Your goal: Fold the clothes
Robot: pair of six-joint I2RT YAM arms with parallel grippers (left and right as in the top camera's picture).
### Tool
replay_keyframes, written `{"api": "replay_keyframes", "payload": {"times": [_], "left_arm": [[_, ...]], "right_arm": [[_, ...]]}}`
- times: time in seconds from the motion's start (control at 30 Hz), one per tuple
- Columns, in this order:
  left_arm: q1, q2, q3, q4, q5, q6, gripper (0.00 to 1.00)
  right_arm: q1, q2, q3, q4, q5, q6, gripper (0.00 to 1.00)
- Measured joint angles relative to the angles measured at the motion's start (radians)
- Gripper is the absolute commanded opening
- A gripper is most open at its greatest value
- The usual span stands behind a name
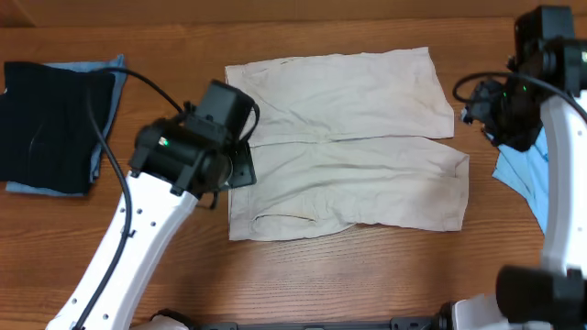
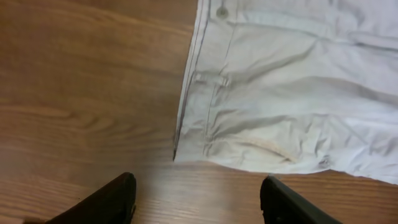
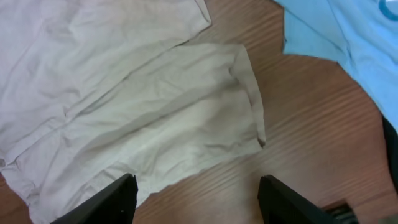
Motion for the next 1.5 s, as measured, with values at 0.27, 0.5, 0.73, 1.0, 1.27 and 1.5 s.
{"api": "replay_keyframes", "payload": {"times": [0.27, 0.5, 0.73, 1.0, 1.27, 1.5], "left_arm": [[-0.01, -0.003, -0.268, 0.178, 0.014, -0.105, 1.0], [-0.01, -0.003, -0.412, 0.34, 0.08, -0.109, 1.0], [-0.01, 0.019, -0.449, 0.61, 0.182, 0.003, 0.24], [-0.01, 0.217, -0.448, 0.827, 0.243, 0.085, 0.26], [-0.006, 0.283, -0.447, 0.844, 0.249, 0.195, 0.66], [0.078, 0.254, -0.33, 0.658, 0.185, 0.239, 0.76]], "right_arm": [[-0.014, -0.354, -0.558, 0.171, 0.05, 0.111, 0.85], [-0.263, -0.32, -0.912, 0.45, -0.018, 0.12, 0.83], [-0.287, -0.225, -0.949, 0.67, -0.255, -0.099, 0.18], [-0.261, -0.11, -0.951, 0.871, -0.344, -0.154, 0.25], [-0.262, -0.034, -0.954, 1.106, -0.301, -0.288, 0.28], [-0.261, 0.104, -0.954, 1.169, -0.29, -0.302, 0.19]]}}
